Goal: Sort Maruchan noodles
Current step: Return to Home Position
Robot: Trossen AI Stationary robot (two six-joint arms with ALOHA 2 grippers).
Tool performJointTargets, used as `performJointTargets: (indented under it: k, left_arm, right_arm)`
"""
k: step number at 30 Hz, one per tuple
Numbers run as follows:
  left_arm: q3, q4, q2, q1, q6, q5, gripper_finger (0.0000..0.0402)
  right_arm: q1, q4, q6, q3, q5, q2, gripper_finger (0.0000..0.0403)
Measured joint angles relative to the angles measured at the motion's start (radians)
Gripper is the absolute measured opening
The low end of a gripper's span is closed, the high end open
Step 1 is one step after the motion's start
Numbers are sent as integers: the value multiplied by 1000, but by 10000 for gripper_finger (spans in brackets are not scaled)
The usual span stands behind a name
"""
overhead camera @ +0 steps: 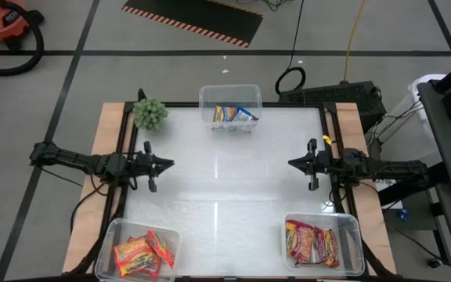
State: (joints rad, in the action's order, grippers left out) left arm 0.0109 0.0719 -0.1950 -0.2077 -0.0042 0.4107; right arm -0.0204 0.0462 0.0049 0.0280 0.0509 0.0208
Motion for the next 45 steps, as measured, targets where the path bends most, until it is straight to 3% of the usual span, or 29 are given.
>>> performJointTargets:
  k: [12, 15, 25, 34, 45]
  left_arm:
    - [0, 2, 0, 0, 28, 11, 40]
    - [0, 17, 0, 0, 44, 11, 40]
    - [0, 60, 22, 0, 136, -96, 40]
    - [0, 70, 154, 6, 224, -159, 40]
    - [-1, 67, 192, 152, 234, -303, 40]
  right_arm:
    - [0, -32, 16, 0, -2, 2, 0]
    - [2, -28, 107, 0, -28, 2, 0]
    - [2, 2, 133, 0, -26, 2, 0]
    - [2, 7, 133, 0, -26, 2, 0]
    - [2, 9, 133, 0, -26, 2, 0]
